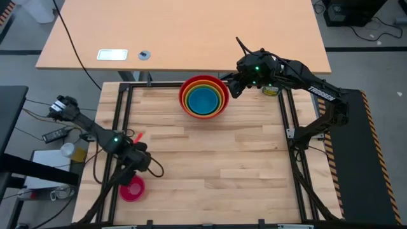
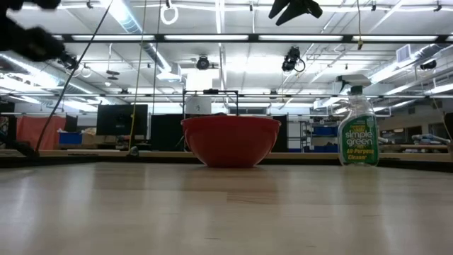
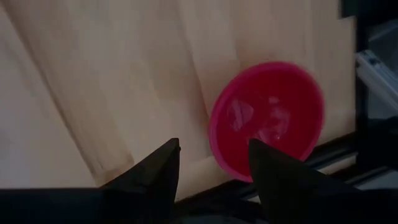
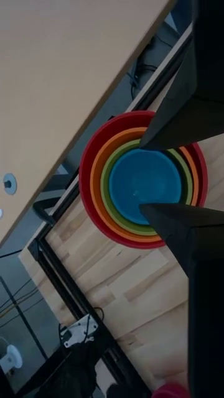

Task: Nest bowls inside each other
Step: Stack the pink bowl on top of the blue bowl

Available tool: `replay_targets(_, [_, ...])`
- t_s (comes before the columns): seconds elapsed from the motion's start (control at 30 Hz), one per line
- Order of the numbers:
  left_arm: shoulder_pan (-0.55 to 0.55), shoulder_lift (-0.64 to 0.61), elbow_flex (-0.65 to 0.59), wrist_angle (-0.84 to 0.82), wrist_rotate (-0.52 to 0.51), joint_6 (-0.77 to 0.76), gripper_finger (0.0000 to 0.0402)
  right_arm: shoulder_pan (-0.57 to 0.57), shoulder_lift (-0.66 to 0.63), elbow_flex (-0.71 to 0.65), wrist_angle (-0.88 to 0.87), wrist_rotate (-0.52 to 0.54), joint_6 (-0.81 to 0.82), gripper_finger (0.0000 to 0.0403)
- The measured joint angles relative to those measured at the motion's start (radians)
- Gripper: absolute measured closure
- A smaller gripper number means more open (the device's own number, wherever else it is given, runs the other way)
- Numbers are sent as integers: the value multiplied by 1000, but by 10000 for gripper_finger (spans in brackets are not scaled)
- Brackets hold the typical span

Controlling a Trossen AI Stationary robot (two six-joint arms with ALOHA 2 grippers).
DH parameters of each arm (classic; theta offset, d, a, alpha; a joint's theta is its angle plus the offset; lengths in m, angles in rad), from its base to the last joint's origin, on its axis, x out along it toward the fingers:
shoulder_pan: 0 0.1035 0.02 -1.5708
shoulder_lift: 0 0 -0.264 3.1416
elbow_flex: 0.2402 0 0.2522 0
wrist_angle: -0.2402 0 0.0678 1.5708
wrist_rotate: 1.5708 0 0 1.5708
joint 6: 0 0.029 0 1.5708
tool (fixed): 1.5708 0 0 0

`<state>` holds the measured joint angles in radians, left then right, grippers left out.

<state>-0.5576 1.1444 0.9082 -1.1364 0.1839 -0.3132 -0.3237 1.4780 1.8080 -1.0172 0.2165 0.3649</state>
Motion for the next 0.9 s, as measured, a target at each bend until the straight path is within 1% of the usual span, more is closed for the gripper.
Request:
replay_targets(0.23, [0,0,-120,153,63,-93,207,0,0,0,5,0,2,247])
replay_targets(0.33, [0,1,-169,197,66,-138,207,0,0,0,7,0,2,247])
replay_targets(0.53, [-8,1,-245,235,66,-150,207,0,0,0,7,0,2,247])
replay_targets(0.67, [-10,1,-283,303,105,-151,208,0,0,0,7,0,2,247])
replay_targets(0.8, [-10,2,-309,341,114,-150,219,0,0,0,6,0,0,247])
replay_targets(0.9, [-10,29,-313,343,123,-140,242,0,0,0,7,-1,-1,247])
